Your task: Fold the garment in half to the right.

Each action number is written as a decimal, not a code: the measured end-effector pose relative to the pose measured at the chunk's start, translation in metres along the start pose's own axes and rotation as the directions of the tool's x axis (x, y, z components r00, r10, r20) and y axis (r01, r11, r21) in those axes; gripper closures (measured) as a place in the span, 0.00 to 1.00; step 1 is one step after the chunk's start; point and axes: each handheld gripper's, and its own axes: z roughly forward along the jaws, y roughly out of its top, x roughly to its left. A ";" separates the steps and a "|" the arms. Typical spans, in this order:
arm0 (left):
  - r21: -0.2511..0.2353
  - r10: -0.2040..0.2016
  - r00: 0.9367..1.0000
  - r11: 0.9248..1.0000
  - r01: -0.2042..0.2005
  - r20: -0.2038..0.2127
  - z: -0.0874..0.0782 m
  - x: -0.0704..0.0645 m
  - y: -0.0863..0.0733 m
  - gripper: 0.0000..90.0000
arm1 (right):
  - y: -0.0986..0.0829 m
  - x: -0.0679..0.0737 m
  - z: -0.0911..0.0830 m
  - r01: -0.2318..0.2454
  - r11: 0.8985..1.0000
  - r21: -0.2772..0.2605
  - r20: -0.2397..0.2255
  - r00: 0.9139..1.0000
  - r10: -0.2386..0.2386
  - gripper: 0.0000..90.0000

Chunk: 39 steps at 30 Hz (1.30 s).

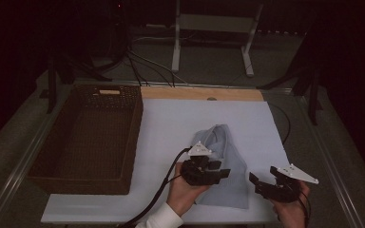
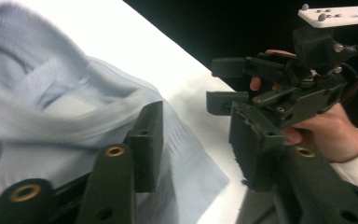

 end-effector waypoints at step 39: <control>-0.056 0.057 0.980 0.996 -0.069 -0.189 -0.038 0.048 -0.033 0.00 | 0.000 0.003 0.003 -0.007 1.000 0.007 -0.021 1.000 0.007 0.13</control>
